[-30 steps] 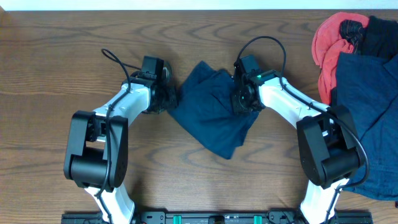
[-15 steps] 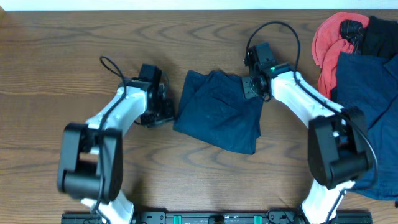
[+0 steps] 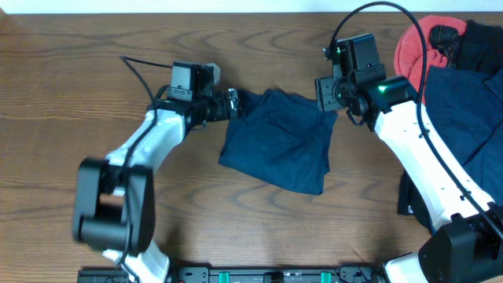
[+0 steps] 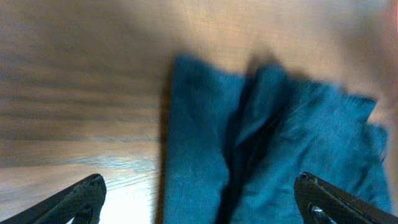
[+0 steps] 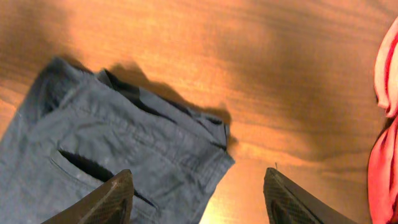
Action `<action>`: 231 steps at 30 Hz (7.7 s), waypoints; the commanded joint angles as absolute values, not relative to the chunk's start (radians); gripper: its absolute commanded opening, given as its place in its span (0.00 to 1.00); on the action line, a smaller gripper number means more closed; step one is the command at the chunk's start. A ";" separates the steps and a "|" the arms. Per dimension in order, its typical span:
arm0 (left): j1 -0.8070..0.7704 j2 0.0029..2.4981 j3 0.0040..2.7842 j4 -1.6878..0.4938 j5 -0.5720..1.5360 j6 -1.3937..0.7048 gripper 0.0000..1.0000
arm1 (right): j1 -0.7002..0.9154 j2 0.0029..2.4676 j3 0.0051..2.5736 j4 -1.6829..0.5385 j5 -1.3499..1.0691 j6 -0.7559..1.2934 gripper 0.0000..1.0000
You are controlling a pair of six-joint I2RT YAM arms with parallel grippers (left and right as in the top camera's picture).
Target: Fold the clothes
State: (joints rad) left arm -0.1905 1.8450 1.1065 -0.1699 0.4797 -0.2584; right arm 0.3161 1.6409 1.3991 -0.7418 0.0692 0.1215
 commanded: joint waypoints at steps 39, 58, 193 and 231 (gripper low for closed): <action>0.397 1.804 1.112 -0.099 0.085 -0.528 0.06 | 0.310 1.648 1.400 -0.832 0.083 0.134 0.65; 0.560 1.828 1.108 -0.219 0.093 -0.585 0.98 | 0.308 1.648 1.400 -0.831 0.083 0.134 0.66; -0.128 0.462 0.932 -0.885 -0.098 -0.159 0.98 | 0.026 0.015 0.006 -0.064 0.101 0.088 0.99; 0.034 0.006 0.449 -0.708 -0.147 -0.105 0.98 | 0.026 0.015 0.006 -0.064 0.100 0.088 0.99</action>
State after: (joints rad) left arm 0.0135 0.0578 0.5102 -0.7612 -0.1379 -0.1219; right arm 0.0353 0.0177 0.0063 -0.0601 0.1032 0.1005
